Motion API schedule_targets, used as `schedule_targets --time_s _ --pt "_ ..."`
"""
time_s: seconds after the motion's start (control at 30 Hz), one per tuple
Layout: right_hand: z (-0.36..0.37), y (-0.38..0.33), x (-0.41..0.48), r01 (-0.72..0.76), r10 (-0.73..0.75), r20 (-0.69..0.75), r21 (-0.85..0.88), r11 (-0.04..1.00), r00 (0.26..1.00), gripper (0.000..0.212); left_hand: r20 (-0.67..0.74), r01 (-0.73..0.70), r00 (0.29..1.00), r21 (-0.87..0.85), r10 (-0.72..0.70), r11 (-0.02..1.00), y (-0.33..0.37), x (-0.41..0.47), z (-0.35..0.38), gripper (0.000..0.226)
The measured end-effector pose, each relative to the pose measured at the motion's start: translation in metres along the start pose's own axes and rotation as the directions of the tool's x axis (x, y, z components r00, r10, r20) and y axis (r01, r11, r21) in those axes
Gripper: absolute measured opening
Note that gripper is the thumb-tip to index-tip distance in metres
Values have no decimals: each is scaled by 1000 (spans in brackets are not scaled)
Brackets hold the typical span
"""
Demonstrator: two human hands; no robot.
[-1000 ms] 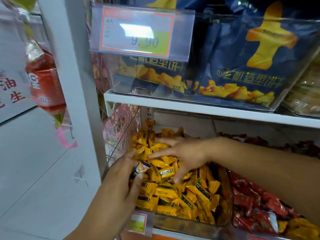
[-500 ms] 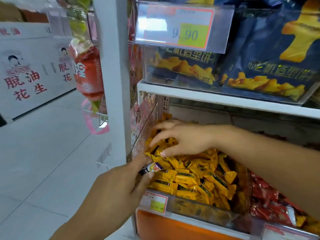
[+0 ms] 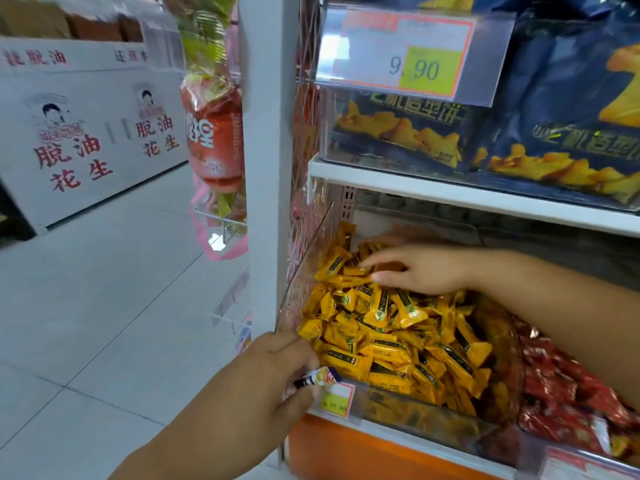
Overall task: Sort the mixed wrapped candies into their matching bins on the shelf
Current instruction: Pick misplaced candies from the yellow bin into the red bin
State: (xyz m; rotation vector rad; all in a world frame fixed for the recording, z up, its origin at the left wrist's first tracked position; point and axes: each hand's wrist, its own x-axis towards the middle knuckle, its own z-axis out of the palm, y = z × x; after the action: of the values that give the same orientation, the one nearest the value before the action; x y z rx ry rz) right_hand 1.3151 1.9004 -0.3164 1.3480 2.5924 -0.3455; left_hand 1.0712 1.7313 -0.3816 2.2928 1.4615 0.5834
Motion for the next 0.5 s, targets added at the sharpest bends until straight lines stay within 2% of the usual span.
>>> schedule_targets --time_s 0.03,0.07,0.13,0.2,0.23,0.37,0.5 --pt "0 -19 2 97 -97 -45 2 995 994 48 -3 -4 1000 -5 4 1000 -1 0 0 23" --pt "3 -41 5 183 -189 -86 -71 981 978 47 -3 -2 1000 -5 2 1000 -1 -1 -1 22" --pt "18 -77 15 270 -290 -48 -247 931 956 53 7 23 1000 -28 -23 999 -2 -2 -3 19" --pt "36 -82 25 265 -256 69 -312 913 964 57 11 21 1000 -55 -20 998 -5 -2 -4 24" --pt "39 -72 29 223 -203 100 -282 933 974 58 22 7 1000 -63 -5 998 -6 -1 -5 27" --pt "26 -7 29 36 -18 96 -181 983 995 55 91 15 996 -69 -8 997 -5 -4 -7 36" --pt "17 11 18 -20 37 115 -148 989 993 54 80 5 997 -106 3 994 -2 -7 -8 22"
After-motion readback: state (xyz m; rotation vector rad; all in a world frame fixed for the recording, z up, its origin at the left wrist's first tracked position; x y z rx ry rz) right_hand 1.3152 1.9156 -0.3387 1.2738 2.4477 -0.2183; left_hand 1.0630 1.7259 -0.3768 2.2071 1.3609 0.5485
